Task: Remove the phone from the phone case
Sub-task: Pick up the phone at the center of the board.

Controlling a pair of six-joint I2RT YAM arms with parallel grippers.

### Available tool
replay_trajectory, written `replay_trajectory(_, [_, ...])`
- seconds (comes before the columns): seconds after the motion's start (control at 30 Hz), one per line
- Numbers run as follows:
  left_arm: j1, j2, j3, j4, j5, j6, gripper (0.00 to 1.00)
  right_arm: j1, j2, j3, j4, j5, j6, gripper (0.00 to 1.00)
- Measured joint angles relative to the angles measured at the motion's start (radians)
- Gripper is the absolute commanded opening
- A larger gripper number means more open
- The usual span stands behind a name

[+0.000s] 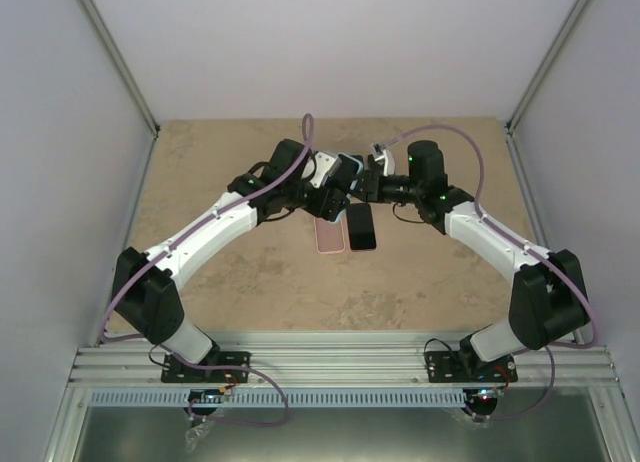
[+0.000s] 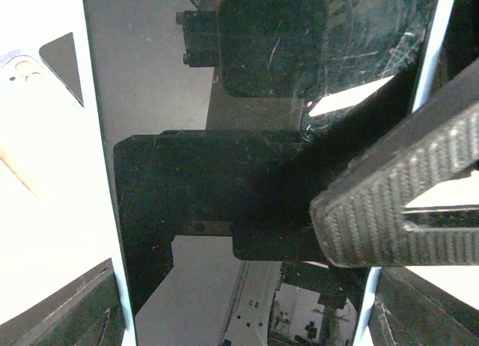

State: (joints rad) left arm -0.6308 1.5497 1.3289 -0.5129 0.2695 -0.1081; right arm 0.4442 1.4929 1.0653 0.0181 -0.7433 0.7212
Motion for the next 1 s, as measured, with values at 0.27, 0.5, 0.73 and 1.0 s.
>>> replay_trajectory(0.27, [-0.005, 0.005, 0.0, 0.0, -0.051, 0.002, 0.46, 0.005, 0.007, 0.001, -0.022, 0.051, 0.027, 0.01])
replay_trajectory(0.5, [-0.006, 0.005, 0.0, 0.006, -0.037, 0.009, 0.81, -0.009, 0.006, 0.001, -0.028, 0.039, 0.029, 0.01])
replay_trajectory(0.73, [0.026, -0.064, -0.03, 0.034, 0.09, 0.042, 0.87, -0.081, -0.025, -0.012, -0.008, -0.041, 0.022, 0.01])
replay_trajectory(1.0, [0.14, -0.175, -0.075, 0.052, 0.354, 0.052, 0.84, -0.113, -0.1, -0.048, 0.044, -0.138, -0.03, 0.01])
